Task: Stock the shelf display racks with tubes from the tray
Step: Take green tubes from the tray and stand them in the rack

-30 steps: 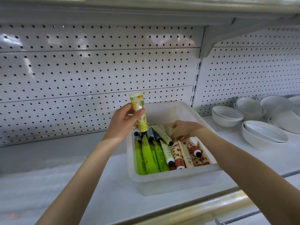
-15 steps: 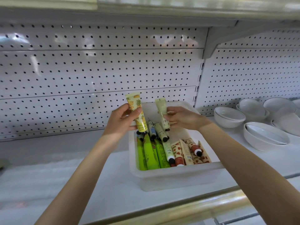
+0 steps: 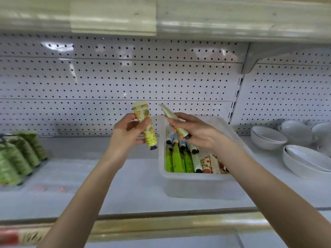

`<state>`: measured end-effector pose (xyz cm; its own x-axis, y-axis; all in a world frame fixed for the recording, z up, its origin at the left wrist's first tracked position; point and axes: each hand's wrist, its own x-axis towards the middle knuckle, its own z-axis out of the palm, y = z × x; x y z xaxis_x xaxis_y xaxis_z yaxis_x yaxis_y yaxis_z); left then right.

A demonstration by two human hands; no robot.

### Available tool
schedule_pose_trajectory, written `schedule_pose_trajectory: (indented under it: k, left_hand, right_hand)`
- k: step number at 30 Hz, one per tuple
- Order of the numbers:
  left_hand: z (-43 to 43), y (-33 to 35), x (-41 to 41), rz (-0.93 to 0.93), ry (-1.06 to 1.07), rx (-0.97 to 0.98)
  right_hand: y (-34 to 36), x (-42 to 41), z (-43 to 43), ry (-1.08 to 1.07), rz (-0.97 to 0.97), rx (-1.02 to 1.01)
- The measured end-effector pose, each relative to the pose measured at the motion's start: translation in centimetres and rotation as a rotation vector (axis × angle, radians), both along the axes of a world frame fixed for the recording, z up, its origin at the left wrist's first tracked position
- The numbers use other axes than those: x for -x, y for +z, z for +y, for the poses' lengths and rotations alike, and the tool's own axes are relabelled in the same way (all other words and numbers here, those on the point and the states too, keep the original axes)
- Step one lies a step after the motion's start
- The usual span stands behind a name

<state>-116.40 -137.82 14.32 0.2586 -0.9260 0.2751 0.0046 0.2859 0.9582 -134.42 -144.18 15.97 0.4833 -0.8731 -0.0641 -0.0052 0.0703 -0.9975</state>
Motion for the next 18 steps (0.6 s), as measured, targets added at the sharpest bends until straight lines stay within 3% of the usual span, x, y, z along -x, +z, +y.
schedule_pose_trajectory:
  k: [9,18]
  left_hand:
    - [4.6,-0.1,-3.7,0.015,0.035,0.024]
    - [6.2,-0.3,-8.8,-0.013,0.021,-0.004]
  right_hand:
    - [-0.4,-3.8,4.0,0.049,-0.129,-0.083]
    - [-1.0,-9.1,6.4,0.064,-0.119,0.065]
